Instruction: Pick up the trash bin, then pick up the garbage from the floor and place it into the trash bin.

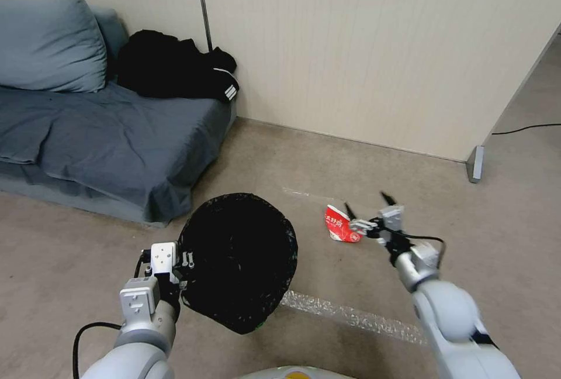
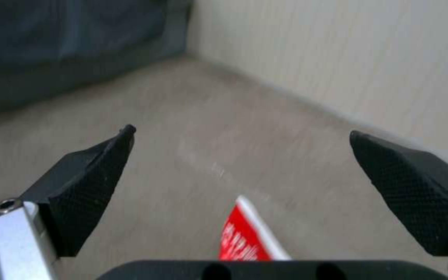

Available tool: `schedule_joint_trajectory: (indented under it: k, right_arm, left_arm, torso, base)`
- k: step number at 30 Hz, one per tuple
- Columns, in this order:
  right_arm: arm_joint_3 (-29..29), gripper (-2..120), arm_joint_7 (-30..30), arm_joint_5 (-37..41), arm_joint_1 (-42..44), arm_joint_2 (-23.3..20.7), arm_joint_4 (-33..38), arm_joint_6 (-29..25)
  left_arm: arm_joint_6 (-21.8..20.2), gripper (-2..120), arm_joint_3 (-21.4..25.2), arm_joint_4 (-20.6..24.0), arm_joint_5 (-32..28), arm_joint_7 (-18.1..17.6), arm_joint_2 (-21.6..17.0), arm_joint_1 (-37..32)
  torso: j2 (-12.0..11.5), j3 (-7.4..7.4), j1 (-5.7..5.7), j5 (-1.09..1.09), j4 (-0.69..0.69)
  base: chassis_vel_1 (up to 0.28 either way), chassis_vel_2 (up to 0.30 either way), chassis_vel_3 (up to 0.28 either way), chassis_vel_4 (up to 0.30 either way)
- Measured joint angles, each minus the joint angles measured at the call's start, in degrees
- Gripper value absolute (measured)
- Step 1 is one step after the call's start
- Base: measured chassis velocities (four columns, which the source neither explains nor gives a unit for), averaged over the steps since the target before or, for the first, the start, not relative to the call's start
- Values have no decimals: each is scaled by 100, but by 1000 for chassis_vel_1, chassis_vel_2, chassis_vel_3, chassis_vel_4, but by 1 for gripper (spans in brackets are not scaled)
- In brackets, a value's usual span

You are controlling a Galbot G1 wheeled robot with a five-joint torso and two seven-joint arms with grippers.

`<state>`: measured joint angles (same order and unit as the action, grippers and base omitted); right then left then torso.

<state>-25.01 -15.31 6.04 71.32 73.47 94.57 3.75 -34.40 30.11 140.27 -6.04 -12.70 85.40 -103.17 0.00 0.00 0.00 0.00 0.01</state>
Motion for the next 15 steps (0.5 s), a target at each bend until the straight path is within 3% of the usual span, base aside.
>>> schedule_joint_trajectory:
  k: [1, 8, 10, 12, 14, 15]
  right_arm:
    - [198, 100, -176, -34, -372, -60, -562, 44]
    - [716, 100, -753, 0, -1201, -233, -1975, -14]
    - [948, 100, -973, 9, -1514, -239, -2729, -244]
    - [997, 100, -1050, -26, -1613, -219, -2986, -349]
    - [1027, 100, -1358, -287, -1982, -93, -3853, -801]
    - [1027, 100, -1358, -287, -1982, -93, -3853, -801]
  left_arm:
    - [1, 3, 10, -40, 25, -3, 27, -9]
    - [1, 3, 38, -128, 48, 4, 58, 4]
    - [1, 3, 63, -158, 45, 4, 55, 26]
    - [1, 3, 71, -176, 44, 3, 54, 41]
    - [2, 3, 77, -215, 38, 1, 54, 67]
    - [2, 3, 77, -215, 38, 1, 54, 67]
  torso:
    - [0, 0, 0, 1, 0]
    - [0, 0, 0, -1, -1]
    - [0, 0, 0, 0, 0]
    - [0, 0, 1, 0, -1]
    - [0, 0, 0, 0, -2]
    - [0, 0, 0, 0, -2]
  base:
    - [0, 0, 0, 0]
    - [0, 0, 0, 0]
    - [0, 0, 0, 0]
    - [0, 0, 0, 0]
    - [0, 0, 0, 0]
    - [0, 0, 0, 0]
